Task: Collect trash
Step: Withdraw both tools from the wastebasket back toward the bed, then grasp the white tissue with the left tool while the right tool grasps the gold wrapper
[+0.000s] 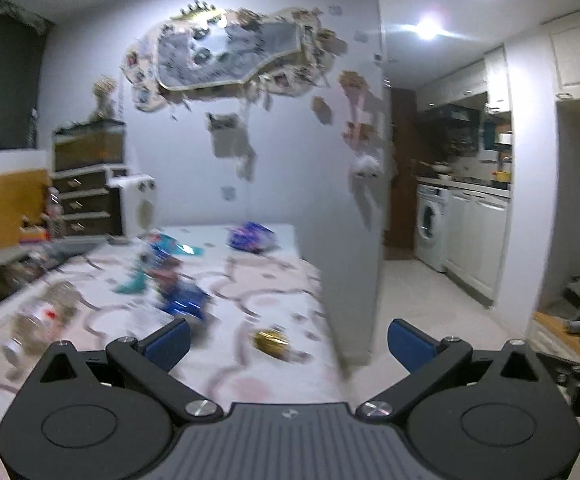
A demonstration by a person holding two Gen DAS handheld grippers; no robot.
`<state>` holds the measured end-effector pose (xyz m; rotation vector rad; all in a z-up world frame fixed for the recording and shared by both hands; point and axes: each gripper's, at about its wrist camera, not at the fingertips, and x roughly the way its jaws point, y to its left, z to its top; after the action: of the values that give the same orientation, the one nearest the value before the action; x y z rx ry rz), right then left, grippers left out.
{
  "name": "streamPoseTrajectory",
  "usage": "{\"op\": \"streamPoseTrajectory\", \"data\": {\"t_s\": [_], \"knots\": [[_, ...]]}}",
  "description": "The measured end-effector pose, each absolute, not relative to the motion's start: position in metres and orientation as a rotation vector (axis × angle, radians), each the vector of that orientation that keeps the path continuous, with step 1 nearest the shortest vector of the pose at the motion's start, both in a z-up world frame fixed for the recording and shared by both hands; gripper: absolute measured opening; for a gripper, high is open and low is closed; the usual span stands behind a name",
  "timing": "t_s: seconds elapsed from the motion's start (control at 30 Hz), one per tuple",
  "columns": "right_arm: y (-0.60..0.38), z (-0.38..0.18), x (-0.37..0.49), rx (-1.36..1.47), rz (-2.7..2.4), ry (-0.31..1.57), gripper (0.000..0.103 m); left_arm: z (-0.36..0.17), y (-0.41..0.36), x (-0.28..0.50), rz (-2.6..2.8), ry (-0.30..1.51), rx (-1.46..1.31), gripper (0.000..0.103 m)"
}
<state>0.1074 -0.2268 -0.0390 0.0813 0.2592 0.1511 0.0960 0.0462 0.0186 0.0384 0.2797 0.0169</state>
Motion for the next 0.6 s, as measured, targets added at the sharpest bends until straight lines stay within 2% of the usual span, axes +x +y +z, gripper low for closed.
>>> {"op": "streamPoseTrajectory", "data": {"t_s": [0.37, 0.5, 0.6], "knots": [[-0.169, -0.031, 0.145, 0.103, 0.245, 0.272, 0.103, 0.034, 0.146, 0.163, 0.143, 0.327, 0.036, 0.103], [-0.155, -0.032, 0.153, 0.106, 0.278, 0.281, 0.103, 0.023, 0.174, 0.202, 0.137, 0.367, -0.012, 0.103], [-0.147, -0.034, 0.16, 0.121, 0.285, 0.276, 0.103, 0.008, 0.189, 0.231, 0.108, 0.402, -0.044, 0.099]]}}
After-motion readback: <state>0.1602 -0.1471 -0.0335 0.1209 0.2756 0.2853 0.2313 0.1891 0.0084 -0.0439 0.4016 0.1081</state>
